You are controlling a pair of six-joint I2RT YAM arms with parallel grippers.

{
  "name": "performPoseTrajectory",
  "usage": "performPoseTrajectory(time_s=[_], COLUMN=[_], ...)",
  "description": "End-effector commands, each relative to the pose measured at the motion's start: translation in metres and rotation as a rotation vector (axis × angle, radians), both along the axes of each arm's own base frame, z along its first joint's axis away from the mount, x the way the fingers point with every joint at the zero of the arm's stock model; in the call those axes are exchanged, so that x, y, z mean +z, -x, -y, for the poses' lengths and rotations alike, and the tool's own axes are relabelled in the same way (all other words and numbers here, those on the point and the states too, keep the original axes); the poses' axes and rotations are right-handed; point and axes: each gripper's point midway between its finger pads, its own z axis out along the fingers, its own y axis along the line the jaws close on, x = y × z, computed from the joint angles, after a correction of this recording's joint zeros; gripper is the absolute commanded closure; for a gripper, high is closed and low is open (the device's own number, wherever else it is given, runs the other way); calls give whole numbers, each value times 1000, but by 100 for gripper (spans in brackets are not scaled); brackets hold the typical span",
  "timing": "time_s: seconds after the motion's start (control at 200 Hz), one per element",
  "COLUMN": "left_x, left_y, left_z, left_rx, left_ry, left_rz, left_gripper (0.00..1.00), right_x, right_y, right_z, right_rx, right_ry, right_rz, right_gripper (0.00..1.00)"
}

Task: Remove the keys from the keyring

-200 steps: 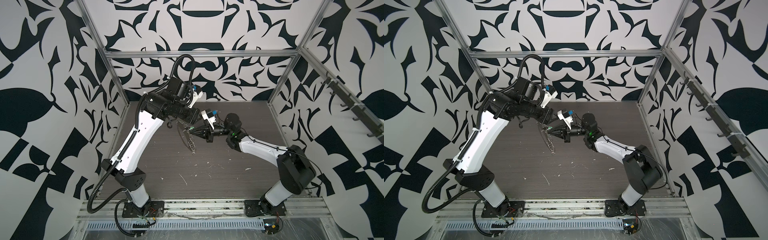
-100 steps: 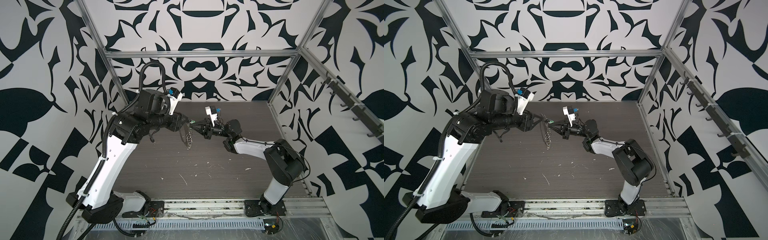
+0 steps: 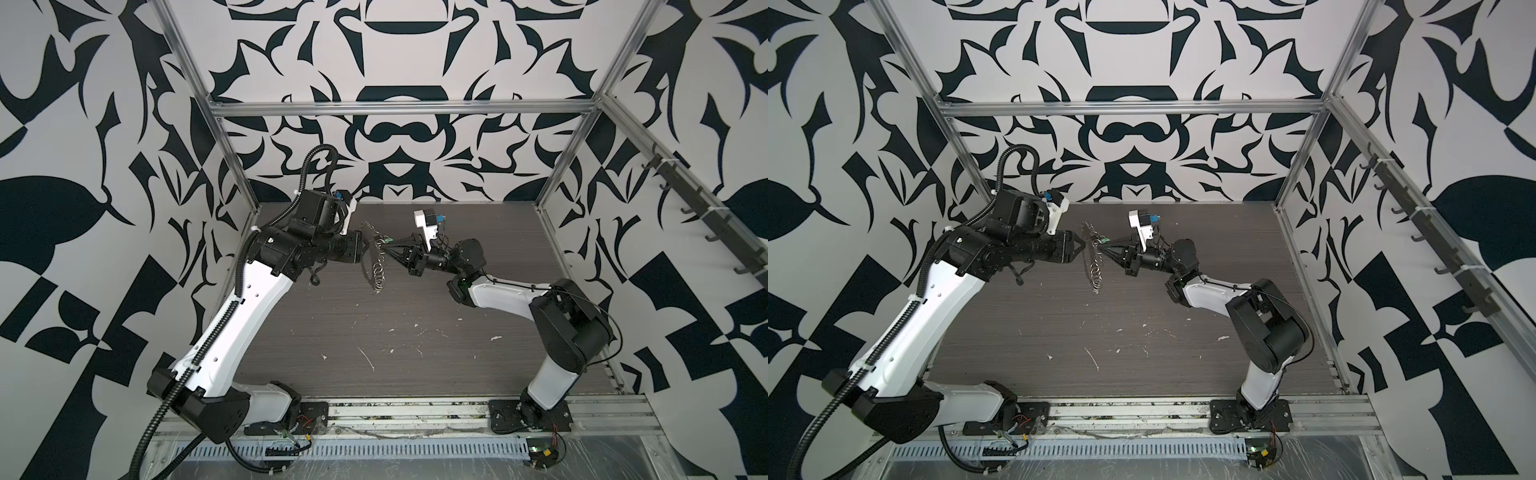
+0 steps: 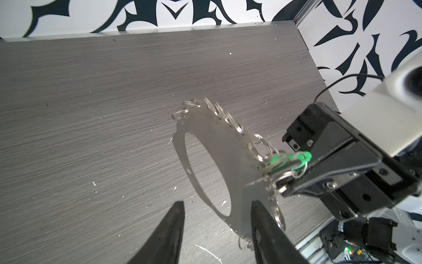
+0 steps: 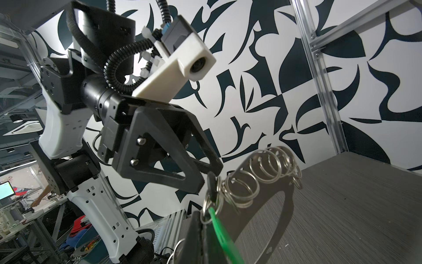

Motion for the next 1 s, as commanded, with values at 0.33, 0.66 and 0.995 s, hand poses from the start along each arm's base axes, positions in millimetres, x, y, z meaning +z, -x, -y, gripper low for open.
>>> performPoseTrajectory(time_s=[0.33, 0.66, 0.995], left_x=[-19, 6, 76], left_y=[-11, -35, -15], left_z=[5, 21, 55], left_rx=[43, 34, -140], left_ry=[8, 36, 305], left_rz=[-64, -31, 103], left_gripper=[47, 46, 44], right_x=[49, 51, 45], right_y=[13, 18, 16], right_z=[10, 8, 7], right_rx=[0, 37, 29], right_ry=[-79, -79, -65], right_rz=[119, 116, 120], right_gripper=[100, 100, 100])
